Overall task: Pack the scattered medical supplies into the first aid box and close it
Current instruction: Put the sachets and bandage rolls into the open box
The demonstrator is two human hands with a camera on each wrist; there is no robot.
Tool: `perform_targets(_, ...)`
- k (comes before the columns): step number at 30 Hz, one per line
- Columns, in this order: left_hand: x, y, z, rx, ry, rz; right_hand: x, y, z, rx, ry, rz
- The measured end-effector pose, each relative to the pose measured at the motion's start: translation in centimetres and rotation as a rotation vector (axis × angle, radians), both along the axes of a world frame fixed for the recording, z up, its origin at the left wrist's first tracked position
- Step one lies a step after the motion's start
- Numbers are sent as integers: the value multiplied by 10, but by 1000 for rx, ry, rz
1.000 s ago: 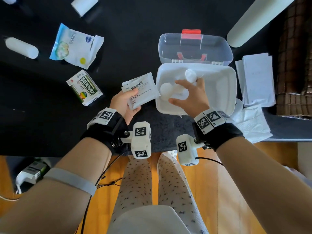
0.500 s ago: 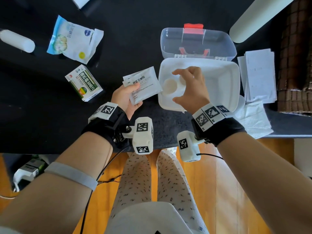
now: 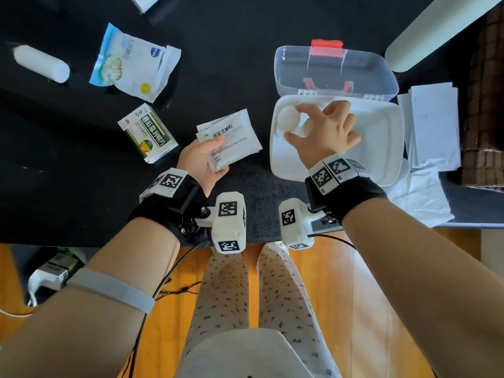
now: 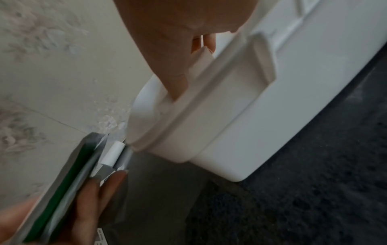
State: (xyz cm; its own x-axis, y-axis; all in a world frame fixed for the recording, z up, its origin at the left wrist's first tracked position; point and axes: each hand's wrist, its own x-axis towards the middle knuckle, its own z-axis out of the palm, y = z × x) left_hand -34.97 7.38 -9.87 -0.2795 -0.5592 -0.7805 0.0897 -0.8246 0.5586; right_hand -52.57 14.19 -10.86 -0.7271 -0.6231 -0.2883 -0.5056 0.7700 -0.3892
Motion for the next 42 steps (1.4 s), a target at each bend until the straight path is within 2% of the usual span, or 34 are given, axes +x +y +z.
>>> perform_targets(7, 4, -3, -1, 5, 2, -7, -11, 9, -6, -87, -200, -92)
perform_targets(10, 2, -3, 3, -29, 26, -51, -13, 6, -6, -73, -222, -90)
perform_targets(15, -7, -4, 13, -118, 106, -161, -15, 8, -2, -155, -245, -133)
perform_targets(17, -17, -2, 19, -164, 91, -205, -17, 14, 8, -242, -238, -171)
perform_targets(19, -31, 1, 26, -218, 42, -257, -19, 21, 24, -430, -282, -208)
perform_targets(21, -50, 7, 34, -281, 5, -331, -22, 26, 45, -578, -428, -141)
perform_targets(22, -59, 10, 38, -317, -9, -376, -23, 29, 55, -579, -496, -56)
perform_targets(23, -68, 14, 42, -358, -20, -421, -25, 32, 63, -536, -531, 39)
perform_targets(25, -82, 22, 48, -416, -20, -486, -31, 38, 73, -436, -464, 171)
perform_targets(27, -93, 29, 50, -434, -23, -524, -42, 44, 78, -385, -352, 211)
perform_targets(31, -105, 36, 46, -558, -105, -571, -62, 57, 76, -301, -243, 222)
perform_targets(36, -93, 29, 30, -781, -318, -397, -86, 81, 52, -108, -58, 162)
perform_targets(39, -84, 31, 11, -721, -458, -386, -82, 95, 34, 33, 2, 238)
perform_targets(42, -77, 37, -6, -603, -492, -381, -74, 104, 24, 64, 19, 268)
